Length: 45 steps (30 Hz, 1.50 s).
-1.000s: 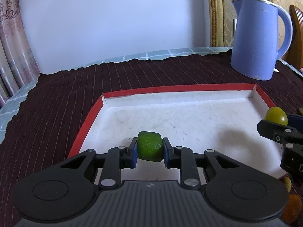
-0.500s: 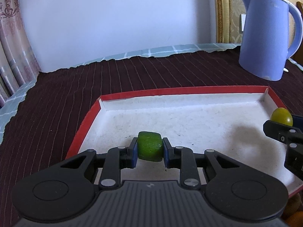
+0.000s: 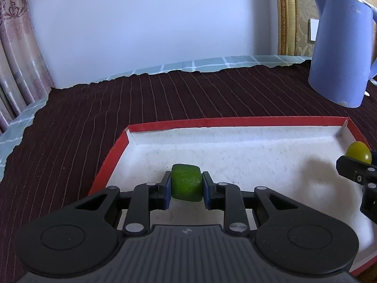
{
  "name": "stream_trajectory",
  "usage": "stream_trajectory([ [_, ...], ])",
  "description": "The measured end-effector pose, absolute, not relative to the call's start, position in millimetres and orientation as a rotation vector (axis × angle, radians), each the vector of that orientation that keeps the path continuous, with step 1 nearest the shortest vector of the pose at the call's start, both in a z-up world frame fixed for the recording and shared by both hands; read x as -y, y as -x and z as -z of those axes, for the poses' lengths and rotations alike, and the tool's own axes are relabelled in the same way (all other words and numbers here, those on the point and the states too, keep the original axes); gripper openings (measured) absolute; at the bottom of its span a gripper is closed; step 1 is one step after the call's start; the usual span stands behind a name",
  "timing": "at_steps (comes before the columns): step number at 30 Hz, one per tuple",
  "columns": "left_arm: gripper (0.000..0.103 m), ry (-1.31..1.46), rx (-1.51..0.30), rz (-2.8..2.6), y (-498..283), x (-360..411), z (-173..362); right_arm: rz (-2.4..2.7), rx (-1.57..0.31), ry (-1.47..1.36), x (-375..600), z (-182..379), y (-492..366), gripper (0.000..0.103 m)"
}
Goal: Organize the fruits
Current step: 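Carry both fruits over the tray and open both tools to release them, then withdraw both open tools from the tray back toward the fruit row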
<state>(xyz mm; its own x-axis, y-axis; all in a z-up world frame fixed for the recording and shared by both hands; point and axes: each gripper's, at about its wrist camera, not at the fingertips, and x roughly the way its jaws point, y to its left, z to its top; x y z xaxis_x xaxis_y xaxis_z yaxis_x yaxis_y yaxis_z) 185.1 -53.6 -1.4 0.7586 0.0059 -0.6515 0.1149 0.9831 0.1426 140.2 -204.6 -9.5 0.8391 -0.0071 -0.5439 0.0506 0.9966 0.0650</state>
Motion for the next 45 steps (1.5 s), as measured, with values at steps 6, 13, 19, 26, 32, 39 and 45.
stream_trajectory([
  [6,0.025,-0.197,-0.714,0.053,-186,57,3,0.029,-0.579,-0.093,207,11,-142,0.033],
  [13,0.026,-0.195,-0.729,0.056,-186,57,5,0.037,-0.553,-0.081,206,7,-137,0.047],
  [19,0.064,-0.209,-0.695,0.041,-183,58,3,0.053,-0.524,-0.07,206,7,-131,0.069],
  [26,0.067,-0.218,-0.662,0.041,-176,58,-5,0.107,-0.461,-0.045,203,-1,-117,0.101],
  [32,0.067,-0.203,-0.672,0.055,-167,56,-5,0.101,-0.462,-0.045,197,-5,-107,0.103],
  [39,0.067,-0.167,-0.662,0.054,-152,46,-11,0.079,-0.471,-0.106,201,-1,-95,0.103],
  [45,0.067,-0.145,-0.643,0.052,-134,39,-17,0.083,-0.469,-0.12,198,1,-79,0.103],
])
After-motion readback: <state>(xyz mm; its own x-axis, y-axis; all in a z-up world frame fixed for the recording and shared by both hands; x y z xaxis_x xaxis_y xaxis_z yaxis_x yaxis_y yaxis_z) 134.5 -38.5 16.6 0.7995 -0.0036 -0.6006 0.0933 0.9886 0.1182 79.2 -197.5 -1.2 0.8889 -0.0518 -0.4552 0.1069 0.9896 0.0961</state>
